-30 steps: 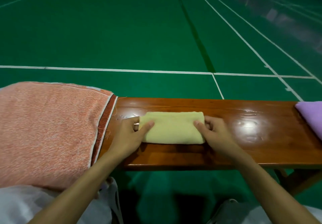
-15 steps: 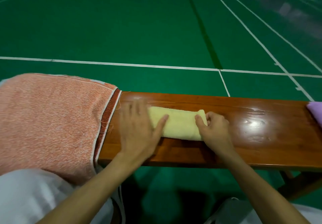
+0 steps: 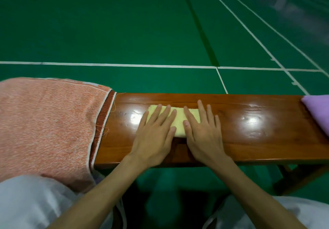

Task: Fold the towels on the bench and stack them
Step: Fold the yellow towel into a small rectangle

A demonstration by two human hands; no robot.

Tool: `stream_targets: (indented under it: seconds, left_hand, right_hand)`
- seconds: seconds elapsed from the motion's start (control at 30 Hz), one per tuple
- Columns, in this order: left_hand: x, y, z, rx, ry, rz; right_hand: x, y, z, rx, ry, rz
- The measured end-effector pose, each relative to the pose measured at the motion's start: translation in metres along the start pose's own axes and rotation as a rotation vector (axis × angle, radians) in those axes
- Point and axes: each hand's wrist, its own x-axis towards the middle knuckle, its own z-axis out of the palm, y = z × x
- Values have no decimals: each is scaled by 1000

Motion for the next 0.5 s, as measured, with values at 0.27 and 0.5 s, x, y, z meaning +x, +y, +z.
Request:
stream_targets:
  seconds: [0.27,0.5]
  left_hand:
    - [-1,-30,-14,-194,90,-380]
    - [4,-9,-27,-165,83,-553]
  right_hand:
    - [-1,31,-11,317,21,83]
    - [5,31,-33,221,137,417]
